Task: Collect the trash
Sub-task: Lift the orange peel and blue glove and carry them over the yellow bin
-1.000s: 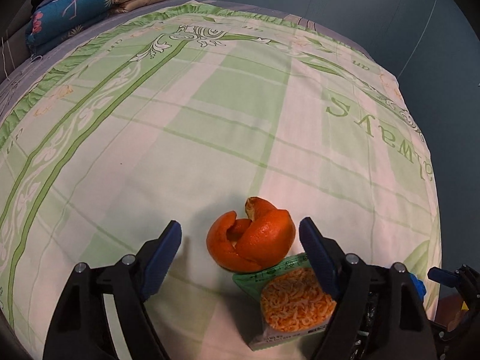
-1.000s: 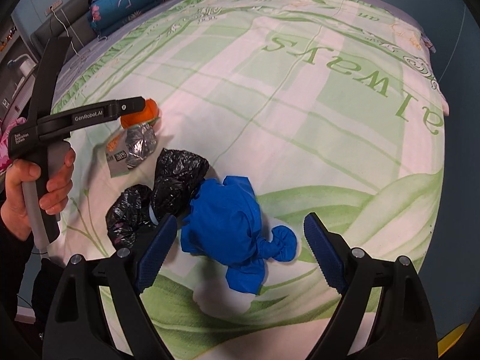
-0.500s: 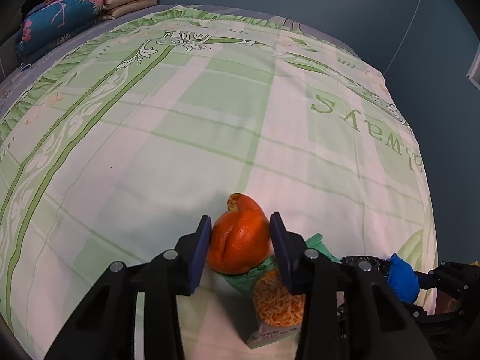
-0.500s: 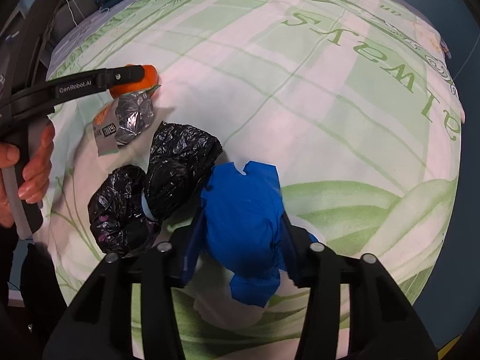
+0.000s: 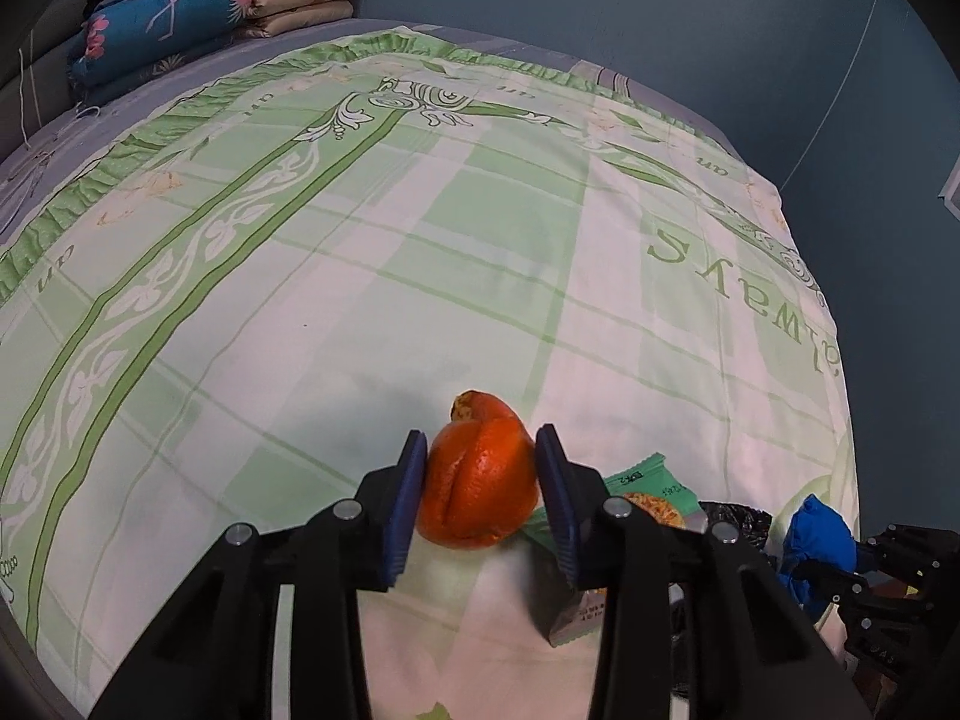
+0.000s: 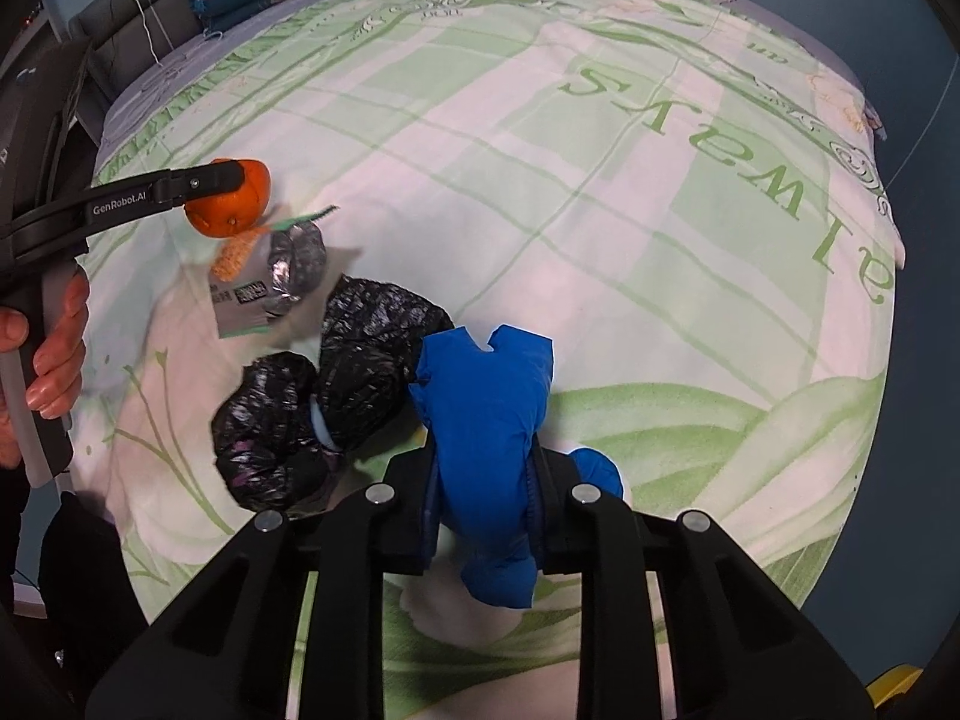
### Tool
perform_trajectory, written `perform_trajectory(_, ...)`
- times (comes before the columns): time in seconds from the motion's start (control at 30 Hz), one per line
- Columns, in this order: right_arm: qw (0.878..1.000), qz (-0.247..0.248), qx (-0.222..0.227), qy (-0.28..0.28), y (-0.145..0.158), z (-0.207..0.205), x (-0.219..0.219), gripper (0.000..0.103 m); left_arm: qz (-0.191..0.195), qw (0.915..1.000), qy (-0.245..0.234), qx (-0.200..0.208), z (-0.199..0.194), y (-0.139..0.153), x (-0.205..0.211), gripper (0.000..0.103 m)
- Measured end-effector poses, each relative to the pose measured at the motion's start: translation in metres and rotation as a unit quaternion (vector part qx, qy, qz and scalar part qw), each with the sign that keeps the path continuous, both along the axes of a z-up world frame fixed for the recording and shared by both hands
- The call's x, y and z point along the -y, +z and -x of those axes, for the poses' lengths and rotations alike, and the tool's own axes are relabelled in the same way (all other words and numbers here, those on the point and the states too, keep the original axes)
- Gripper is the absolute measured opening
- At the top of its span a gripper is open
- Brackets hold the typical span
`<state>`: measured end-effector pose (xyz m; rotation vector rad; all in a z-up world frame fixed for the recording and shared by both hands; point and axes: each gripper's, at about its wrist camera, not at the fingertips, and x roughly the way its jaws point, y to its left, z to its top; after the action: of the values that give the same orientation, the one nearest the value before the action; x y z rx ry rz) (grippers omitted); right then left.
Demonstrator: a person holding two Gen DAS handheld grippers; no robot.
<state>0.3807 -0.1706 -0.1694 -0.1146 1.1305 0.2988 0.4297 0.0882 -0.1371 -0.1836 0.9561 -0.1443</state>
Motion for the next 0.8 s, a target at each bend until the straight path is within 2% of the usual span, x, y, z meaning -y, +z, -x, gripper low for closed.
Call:
perform_trajectory(0.47, 0.998, -0.033, 0.054, -0.002, 0.058, 0.044, 0.000, 0.022, 0.002, 0.9993, 0.028, 0.023, 0.058, 0.032, -0.024, 0.035)
perform_trajectory(0.8, 0.994, -0.052, 0.094, -0.003, 0.094, 0.086, 0.005, 0.022, -0.001, 0.9987, 0.032, 0.040, 0.107, 0.051, -0.020, 0.035)
